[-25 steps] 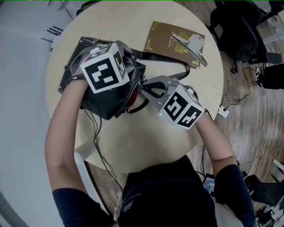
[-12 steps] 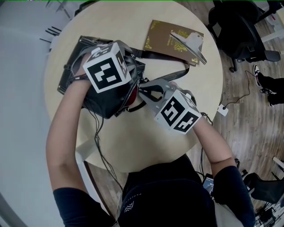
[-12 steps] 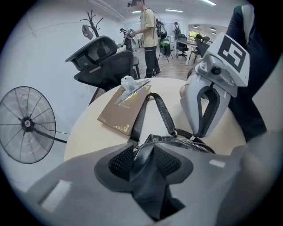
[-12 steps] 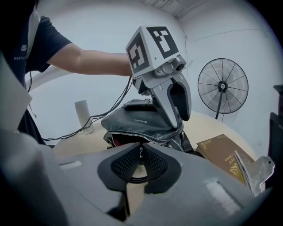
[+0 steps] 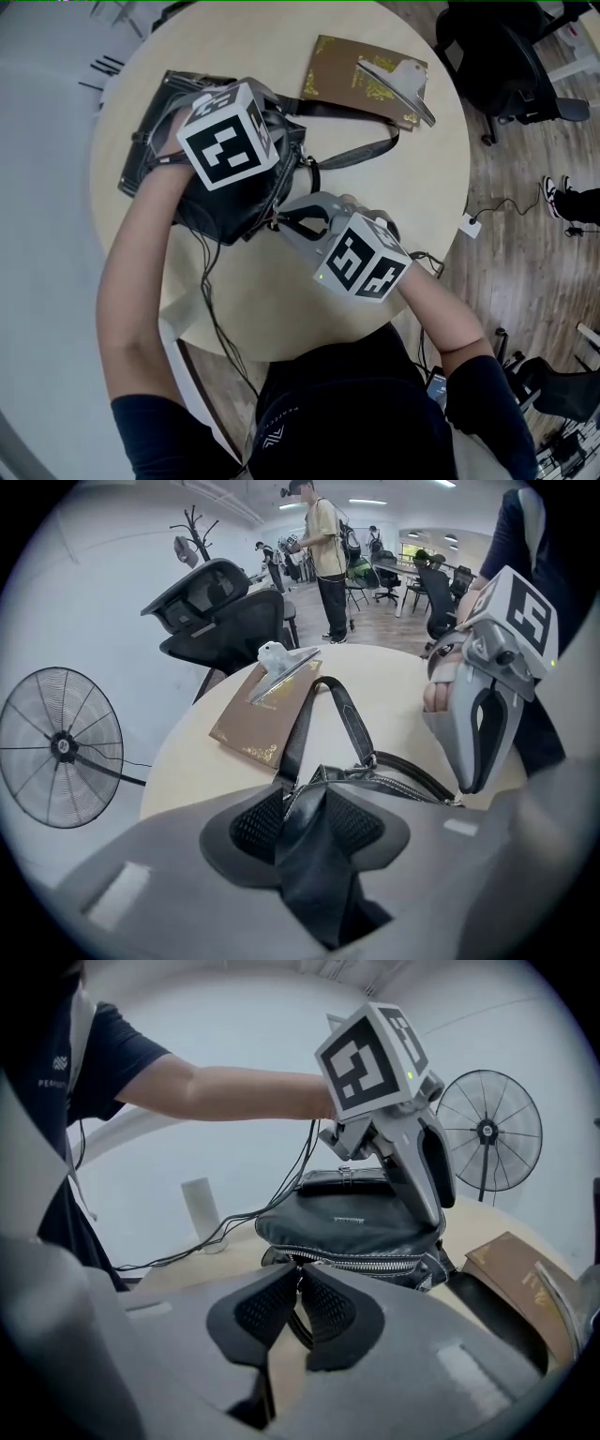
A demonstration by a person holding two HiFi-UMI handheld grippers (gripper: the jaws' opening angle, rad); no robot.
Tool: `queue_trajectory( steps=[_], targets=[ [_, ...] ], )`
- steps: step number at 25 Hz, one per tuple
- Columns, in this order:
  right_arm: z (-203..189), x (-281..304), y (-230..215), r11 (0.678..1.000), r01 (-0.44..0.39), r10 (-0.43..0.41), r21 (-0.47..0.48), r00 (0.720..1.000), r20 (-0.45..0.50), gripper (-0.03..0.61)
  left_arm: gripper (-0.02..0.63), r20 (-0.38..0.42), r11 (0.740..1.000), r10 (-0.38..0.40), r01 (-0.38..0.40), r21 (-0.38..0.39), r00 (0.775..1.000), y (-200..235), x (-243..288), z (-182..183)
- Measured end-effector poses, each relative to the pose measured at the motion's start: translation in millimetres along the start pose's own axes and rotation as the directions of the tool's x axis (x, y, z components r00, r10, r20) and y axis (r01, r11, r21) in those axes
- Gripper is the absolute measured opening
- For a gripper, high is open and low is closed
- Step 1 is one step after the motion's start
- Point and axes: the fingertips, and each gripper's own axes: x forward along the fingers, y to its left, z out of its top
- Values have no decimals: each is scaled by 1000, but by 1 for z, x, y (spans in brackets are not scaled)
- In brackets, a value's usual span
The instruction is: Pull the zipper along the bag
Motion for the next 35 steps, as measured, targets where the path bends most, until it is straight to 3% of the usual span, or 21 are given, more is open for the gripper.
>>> queue_trajectory(
  steps=[19, 21, 23, 24, 26, 27, 30, 35],
  targets=[
    [2, 12, 28, 997, 72, -72, 29, 997, -8, 28, 164, 105, 995, 90, -94, 33, 990, -1, -3, 2],
    [5, 15, 44, 999, 6, -6, 48, 1000, 4, 28, 166, 112, 994, 106, -110, 28, 988, -1, -3, 2],
    [6, 27, 95, 982, -179, 178, 67, 984, 15, 2, 163, 117, 989, 143, -145, 8, 983, 4, -4, 1],
    [0, 37, 120, 975, -220, 220, 35, 975, -12, 2, 162, 120, 987, 162, -162, -10, 980, 7, -5, 0],
    [-18, 53, 137, 985, -153, 147, -73, 986, -82, 2, 166, 137, 984, 178, -175, -30, 974, 11, -9, 1],
    [-21, 55, 132, 992, -112, 107, -67, 992, -72, 2, 169, 153, 983, 184, -182, -25, 971, 11, -12, 3],
    [-13, 40, 94, 996, -14, 12, 88, 1000, 27, 3, 176, 196, 974, 223, -224, -14, 955, 8, -21, 5],
    [-13, 16, 57, 979, 131, -139, 153, 989, 42, 3, 198, 209, 968, 251, -246, -52, 945, -1, -26, 3]
  ],
)
